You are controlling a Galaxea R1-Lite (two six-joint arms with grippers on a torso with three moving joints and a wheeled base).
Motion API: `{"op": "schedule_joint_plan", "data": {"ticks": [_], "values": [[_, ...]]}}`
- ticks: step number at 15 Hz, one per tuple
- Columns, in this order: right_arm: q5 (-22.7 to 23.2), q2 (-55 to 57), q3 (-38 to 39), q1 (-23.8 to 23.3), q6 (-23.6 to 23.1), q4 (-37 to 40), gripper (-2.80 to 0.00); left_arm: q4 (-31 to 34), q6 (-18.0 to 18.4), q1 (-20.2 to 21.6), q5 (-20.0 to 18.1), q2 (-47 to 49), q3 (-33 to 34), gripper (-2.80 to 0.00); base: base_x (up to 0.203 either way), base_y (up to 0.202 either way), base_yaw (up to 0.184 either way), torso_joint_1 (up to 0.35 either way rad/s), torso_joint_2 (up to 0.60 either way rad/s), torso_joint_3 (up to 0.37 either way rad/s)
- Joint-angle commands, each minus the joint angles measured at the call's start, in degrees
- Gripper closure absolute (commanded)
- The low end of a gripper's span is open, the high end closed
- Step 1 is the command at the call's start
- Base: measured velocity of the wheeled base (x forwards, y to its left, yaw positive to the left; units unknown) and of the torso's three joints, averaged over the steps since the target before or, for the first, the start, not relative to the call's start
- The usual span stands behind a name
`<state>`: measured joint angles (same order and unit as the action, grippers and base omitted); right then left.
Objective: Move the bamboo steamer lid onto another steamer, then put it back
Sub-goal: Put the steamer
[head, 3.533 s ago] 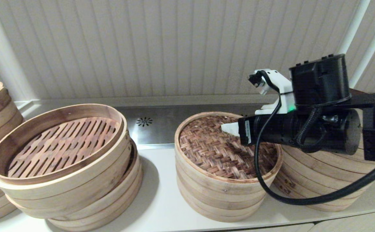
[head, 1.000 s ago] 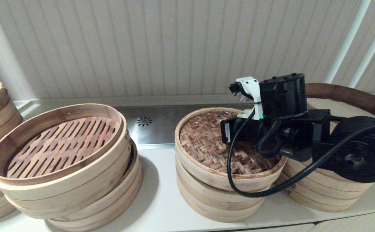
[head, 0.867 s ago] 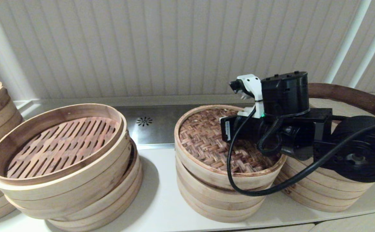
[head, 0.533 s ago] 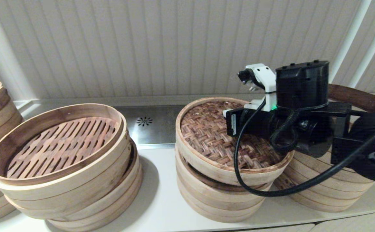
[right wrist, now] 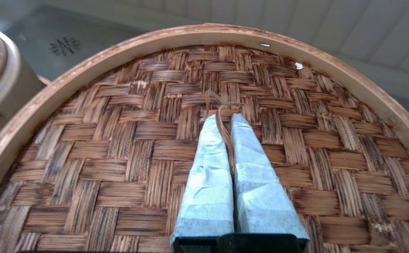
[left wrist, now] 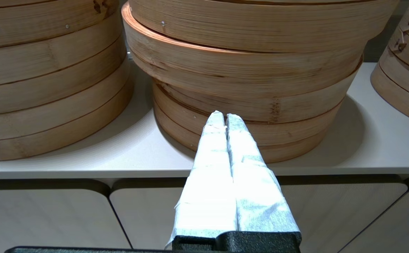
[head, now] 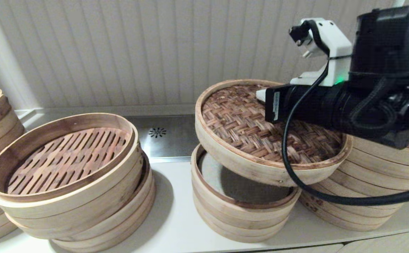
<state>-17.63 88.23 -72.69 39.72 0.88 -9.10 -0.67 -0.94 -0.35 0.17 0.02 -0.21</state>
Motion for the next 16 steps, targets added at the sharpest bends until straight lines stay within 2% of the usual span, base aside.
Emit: {"op": "schedule_joint_plan", "data": {"ticks": [1,4,6,12,16], "values": [[-0.43,-2.30,-5.82,0.26,-0.06,4.63,0.00,-0.03,-0.03,0.00,0.00,-0.02,-0.06,0.00,0.000,0.000,0.000,0.000,0.00,0.000],[-1.70,-3.01,-13.32,-0.46,-0.10,11.65,0.00,-0.03,-0.03,0.00,0.00,0.03,0.03,0.00,0.000,0.000,0.000,0.000,0.00,0.000],[-1.95,-3.33,-16.27,-2.63,-0.09,14.90,0.00,-0.03,-0.03,0.00,0.00,-0.02,0.03,0.00,0.000,0.000,0.000,0.000,0.00,0.000],[-1.80,-3.32,-16.74,-14.68,-0.18,16.78,0.00,-0.03,-0.03,0.00,0.00,0.06,0.03,0.00,0.000,0.000,0.000,0.000,0.00,0.000],[-0.55,-3.60,-14.42,-24.58,-0.09,16.76,0.00,-0.03,-0.03,0.00,0.00,-0.02,0.03,0.00,0.000,0.000,0.000,0.000,0.00,0.000]]}}
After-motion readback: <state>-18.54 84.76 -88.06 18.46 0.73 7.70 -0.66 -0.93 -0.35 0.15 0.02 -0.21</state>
